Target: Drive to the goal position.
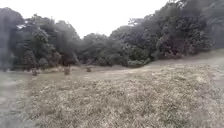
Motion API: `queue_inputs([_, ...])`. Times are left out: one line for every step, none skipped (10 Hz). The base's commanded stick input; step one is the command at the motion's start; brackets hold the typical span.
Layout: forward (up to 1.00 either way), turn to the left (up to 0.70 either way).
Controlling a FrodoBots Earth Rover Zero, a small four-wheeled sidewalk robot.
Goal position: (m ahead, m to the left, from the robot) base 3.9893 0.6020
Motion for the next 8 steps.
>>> queue_inputs([0.45, 0.27])
queue_inputs([0.45, 0.27])
queue_inputs([0.45, 0.27])
queue_inputs([0.45, 0.26])
queue_inputs([0.45, 0.25])
queue_inputs([0.4, 0.0])
queue_inputs([0.23, 0.0])
queue_inputs([0.05, 0.0])
